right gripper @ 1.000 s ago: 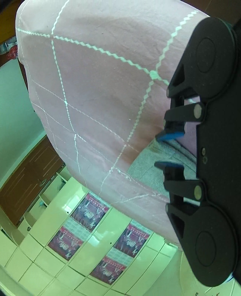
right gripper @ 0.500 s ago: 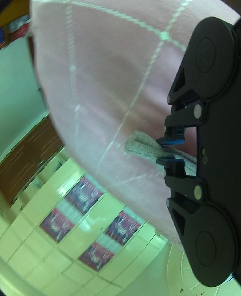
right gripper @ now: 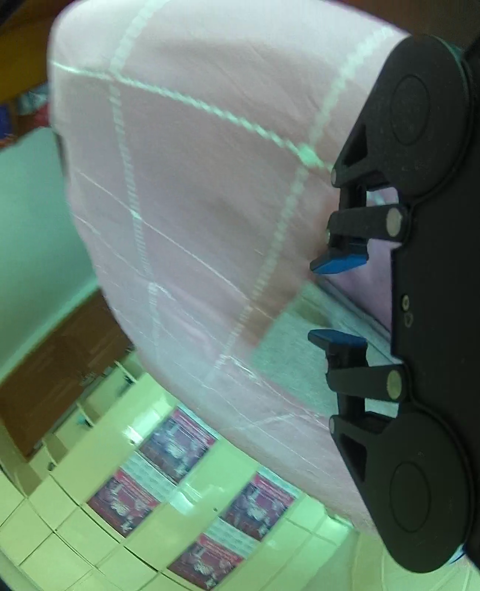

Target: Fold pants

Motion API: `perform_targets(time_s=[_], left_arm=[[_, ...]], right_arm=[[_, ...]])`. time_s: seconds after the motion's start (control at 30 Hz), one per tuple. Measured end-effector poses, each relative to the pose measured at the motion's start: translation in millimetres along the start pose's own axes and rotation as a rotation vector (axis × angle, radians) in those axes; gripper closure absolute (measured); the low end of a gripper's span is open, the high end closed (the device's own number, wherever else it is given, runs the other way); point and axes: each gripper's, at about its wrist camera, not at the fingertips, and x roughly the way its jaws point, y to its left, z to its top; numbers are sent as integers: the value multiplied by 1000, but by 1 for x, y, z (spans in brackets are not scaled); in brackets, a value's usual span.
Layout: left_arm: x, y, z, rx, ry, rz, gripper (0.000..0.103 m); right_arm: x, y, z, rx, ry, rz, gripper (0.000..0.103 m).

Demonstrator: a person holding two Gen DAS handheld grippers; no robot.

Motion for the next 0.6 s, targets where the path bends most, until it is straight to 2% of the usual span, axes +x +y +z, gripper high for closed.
perform_targets(time_s=[0.07,0.17,0.27,0.37,0.43,0.5,0.57,0.6], left_arm=[[0,-1,-1,1,-8,3,0],[-1,-4,-1,-4,-16,20,0],[-11,-8,7,-50,-53,33,0],[-14,-12,15,-104,-93,-27,0],[-6,-23,20,-62,-59,-38,0],[13,-33,20,-24,50,-26,0],[14,-39,16,14,46,-15,0],[13,-37,15,12,46,-24,0]], right_arm=[[-11,11,2,-71,-18,50,77],[-11,45,-7,-233,14,143,77],[7,87,-20,-391,92,213,77],[37,138,-44,-502,223,265,77],[59,167,-58,-567,299,270,79],[81,183,-65,-606,330,225,83],[98,177,-53,-572,301,158,88],[100,168,-42,-556,257,115,88]])
